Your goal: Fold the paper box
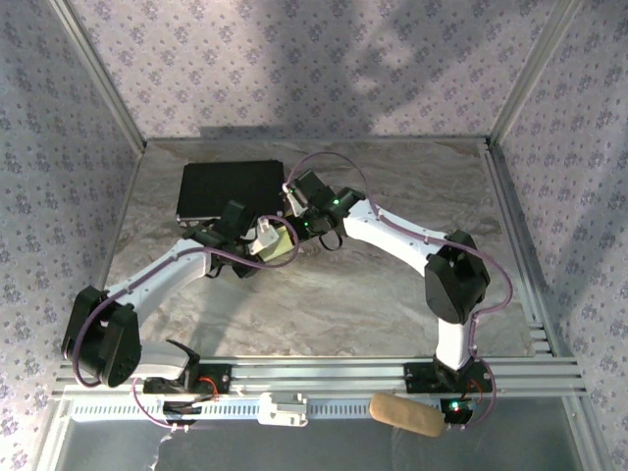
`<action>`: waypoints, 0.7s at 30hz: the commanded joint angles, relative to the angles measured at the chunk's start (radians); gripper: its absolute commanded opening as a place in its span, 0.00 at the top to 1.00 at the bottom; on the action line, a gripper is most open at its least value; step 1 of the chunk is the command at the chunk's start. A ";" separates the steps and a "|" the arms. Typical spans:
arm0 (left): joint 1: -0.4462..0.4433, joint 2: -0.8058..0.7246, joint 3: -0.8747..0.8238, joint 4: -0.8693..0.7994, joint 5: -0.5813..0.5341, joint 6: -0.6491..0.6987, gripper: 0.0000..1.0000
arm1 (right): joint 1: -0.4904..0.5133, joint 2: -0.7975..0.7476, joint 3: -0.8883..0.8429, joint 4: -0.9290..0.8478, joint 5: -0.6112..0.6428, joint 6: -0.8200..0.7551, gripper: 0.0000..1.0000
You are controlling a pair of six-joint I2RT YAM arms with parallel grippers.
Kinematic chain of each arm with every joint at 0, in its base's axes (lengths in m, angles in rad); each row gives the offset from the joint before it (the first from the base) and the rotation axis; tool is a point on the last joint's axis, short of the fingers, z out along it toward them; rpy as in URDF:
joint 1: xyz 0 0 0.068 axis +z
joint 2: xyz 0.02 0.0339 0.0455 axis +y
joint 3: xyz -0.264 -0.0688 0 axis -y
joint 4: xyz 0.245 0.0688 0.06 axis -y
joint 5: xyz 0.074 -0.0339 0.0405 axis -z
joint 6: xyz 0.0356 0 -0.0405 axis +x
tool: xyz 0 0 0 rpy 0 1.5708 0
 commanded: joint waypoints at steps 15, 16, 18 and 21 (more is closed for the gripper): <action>0.038 0.008 0.040 0.011 -0.005 -0.061 0.36 | 0.009 0.040 -0.036 0.054 0.029 0.082 1.00; 0.037 0.013 0.043 0.006 -0.006 -0.061 0.38 | 0.010 0.040 -0.036 0.055 0.030 0.091 1.00; 0.037 0.022 0.050 0.000 -0.014 -0.063 0.44 | 0.013 0.043 -0.034 0.058 0.027 0.105 1.00; 0.037 0.033 0.056 -0.003 -0.021 -0.063 0.48 | 0.020 0.042 -0.019 0.047 0.027 0.123 1.00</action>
